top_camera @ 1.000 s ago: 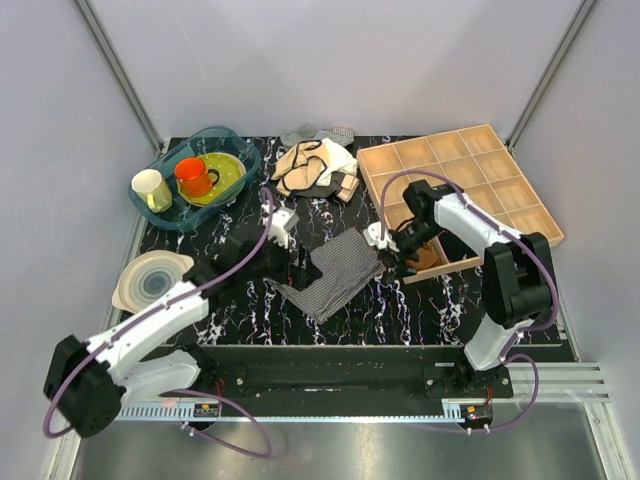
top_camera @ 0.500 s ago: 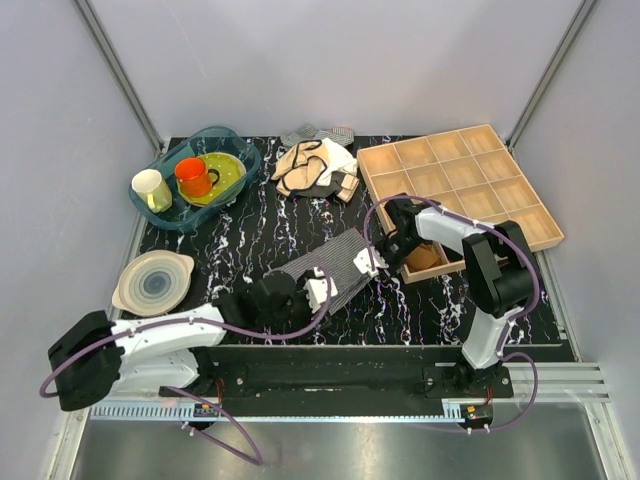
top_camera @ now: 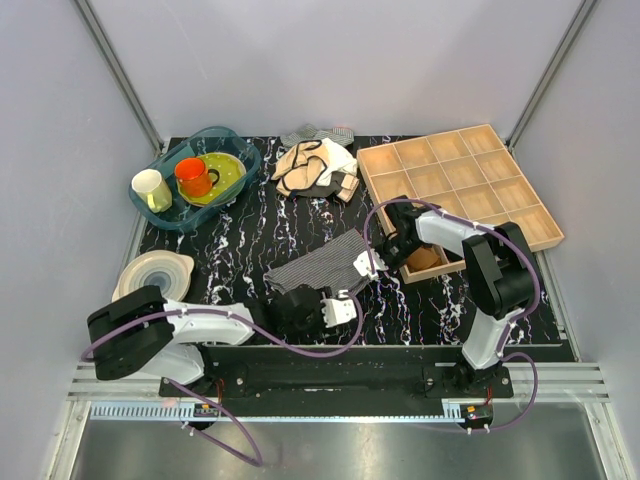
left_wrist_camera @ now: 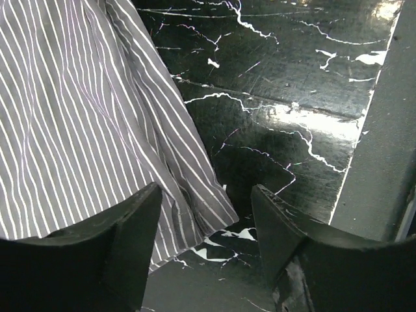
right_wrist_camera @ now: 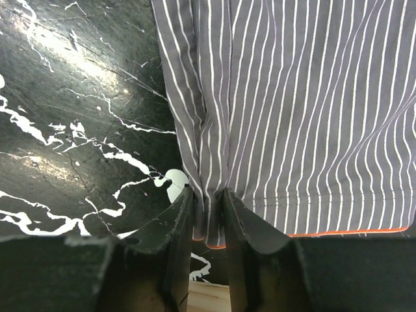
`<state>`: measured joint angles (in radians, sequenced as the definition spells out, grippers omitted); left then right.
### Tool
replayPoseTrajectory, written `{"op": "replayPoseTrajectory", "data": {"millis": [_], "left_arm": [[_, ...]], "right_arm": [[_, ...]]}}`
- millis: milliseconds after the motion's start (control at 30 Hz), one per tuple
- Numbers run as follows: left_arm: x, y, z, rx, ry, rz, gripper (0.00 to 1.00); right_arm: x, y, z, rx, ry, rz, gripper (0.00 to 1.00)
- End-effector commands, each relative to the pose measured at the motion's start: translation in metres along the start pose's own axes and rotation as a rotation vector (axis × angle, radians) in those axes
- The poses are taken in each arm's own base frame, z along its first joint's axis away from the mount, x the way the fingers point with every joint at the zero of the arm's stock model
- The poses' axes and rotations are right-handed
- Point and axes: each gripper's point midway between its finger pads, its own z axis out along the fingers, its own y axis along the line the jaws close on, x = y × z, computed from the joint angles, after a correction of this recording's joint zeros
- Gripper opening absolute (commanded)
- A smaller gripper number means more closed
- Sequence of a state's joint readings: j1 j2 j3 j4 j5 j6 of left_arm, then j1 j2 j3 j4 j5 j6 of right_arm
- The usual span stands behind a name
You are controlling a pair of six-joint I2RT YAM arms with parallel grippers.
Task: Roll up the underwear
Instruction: Fold the underwear at the center of the board.
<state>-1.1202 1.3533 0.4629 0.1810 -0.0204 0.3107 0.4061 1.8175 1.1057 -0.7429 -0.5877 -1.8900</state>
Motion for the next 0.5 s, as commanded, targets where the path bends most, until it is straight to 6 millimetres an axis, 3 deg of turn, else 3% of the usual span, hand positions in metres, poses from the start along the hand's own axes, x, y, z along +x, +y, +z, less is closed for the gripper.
{"op": "replayPoseTrajectory", "data": {"millis": [0, 167, 467], "left_arm": [[-0.022, 0.012, 0.005, -0.070, -0.030, 0.038, 0.59], [-0.024, 0.015, 0.008, -0.086, 0.001, 0.001, 0.24], [-0.018, 0.002, 0.012, -0.027, 0.047, -0.047, 0.00]], "right_arm": [[0.006, 0.015, 0.008, -0.039, 0.032, 0.021, 0.27], [0.002, 0.022, 0.005, -0.045, 0.031, 0.053, 0.16], [-0.012, 0.030, -0.003, -0.051, -0.007, 0.107, 0.06]]}}
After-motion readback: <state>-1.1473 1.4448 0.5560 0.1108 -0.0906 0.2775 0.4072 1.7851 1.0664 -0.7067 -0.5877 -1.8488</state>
